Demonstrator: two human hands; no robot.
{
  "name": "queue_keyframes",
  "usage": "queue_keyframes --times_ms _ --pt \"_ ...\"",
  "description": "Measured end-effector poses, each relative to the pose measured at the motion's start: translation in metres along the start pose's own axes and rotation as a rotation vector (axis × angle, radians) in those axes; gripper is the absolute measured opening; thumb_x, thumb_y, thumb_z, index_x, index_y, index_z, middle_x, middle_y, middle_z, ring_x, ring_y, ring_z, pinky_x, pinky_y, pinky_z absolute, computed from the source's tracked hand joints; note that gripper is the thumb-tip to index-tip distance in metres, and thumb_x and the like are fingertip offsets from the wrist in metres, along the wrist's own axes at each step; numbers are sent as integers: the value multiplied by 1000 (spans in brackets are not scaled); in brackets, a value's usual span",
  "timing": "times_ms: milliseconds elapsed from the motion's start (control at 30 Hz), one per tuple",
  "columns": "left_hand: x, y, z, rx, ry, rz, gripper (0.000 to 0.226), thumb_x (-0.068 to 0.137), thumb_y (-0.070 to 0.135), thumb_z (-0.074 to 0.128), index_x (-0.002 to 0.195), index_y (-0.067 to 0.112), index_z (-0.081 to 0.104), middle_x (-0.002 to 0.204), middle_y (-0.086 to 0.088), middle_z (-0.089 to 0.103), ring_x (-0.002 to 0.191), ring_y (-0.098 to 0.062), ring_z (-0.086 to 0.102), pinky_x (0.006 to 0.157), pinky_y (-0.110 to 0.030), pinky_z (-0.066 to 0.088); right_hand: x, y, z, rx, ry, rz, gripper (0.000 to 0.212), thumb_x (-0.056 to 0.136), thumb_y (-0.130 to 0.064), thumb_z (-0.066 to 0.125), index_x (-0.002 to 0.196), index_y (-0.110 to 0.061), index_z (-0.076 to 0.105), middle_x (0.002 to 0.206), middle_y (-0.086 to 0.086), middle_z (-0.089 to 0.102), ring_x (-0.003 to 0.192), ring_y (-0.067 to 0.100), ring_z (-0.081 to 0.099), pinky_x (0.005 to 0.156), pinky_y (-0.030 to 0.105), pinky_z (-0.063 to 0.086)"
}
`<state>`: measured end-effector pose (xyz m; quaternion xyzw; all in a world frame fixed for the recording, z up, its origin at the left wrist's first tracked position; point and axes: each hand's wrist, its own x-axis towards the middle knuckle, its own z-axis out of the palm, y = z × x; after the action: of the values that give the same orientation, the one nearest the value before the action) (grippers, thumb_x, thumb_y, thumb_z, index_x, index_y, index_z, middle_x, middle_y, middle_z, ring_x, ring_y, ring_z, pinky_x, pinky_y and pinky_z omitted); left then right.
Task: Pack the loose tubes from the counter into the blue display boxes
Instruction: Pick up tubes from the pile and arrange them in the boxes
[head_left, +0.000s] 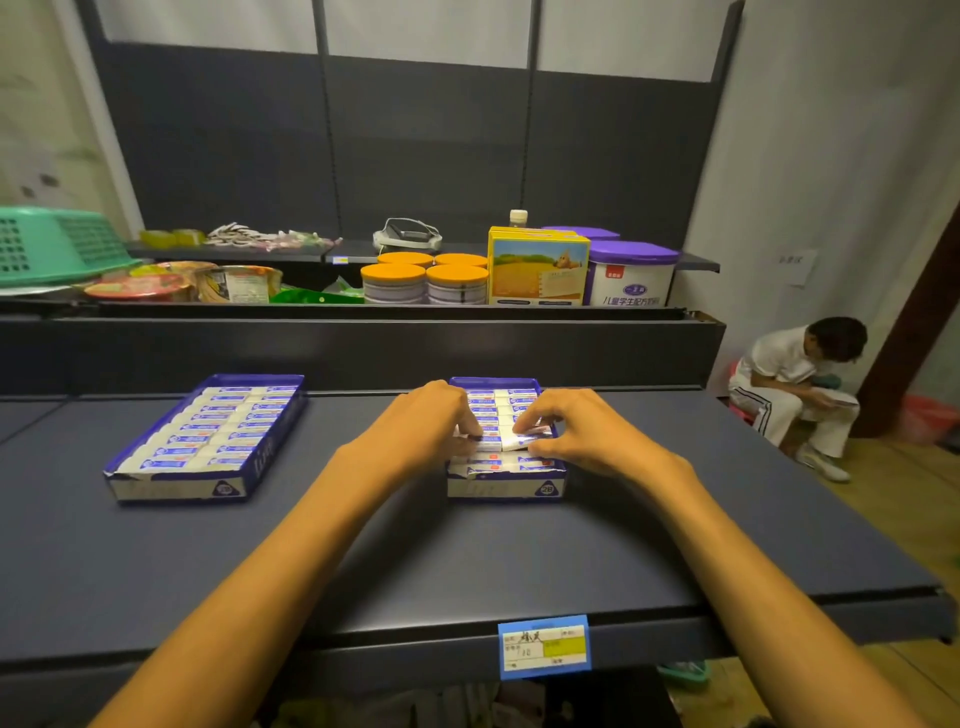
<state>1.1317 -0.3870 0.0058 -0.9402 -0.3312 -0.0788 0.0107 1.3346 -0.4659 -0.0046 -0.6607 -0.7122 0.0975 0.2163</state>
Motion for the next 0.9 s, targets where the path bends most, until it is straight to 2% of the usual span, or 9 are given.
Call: queue_keyframes --times_ms 200,467,767,900 --pt "-1 -1 -1 -30 -7 -10 34 89 34 66 122 27 66 128 2 58 115 -15 51 87 -33 51 1 0 -3 -70 -36 -11 35 87 -30 71 121 -24 66 128 -4 56 110 6 45 79 18 41" --pt "1 1 -1 -52 -10 -18 34 89 32 66 122 25 66 130 2 58 118 -15 51 87 -29 50 4 0 -3 1 -54 20 32 85 -28 72 116 -20 69 123 -2 59 111 14 54 78 21 52" --pt "-3 4 -2 -78 7 -37 34 87 32 68 121 24 67 129 2 57 116 -15 51 87 -29 50 5 0 -3 20 -60 17 32 84 -29 73 114 -22 67 123 -3 59 105 13 56 73 18 50" --pt "-12 1 -5 -134 89 -92 42 87 38 67 126 21 62 130 1 58 116 -14 51 89 -33 49 -2 -1 -8 24 62 -12 40 86 -32 71 122 -22 60 125 -3 58 106 9 53 77 21 49"
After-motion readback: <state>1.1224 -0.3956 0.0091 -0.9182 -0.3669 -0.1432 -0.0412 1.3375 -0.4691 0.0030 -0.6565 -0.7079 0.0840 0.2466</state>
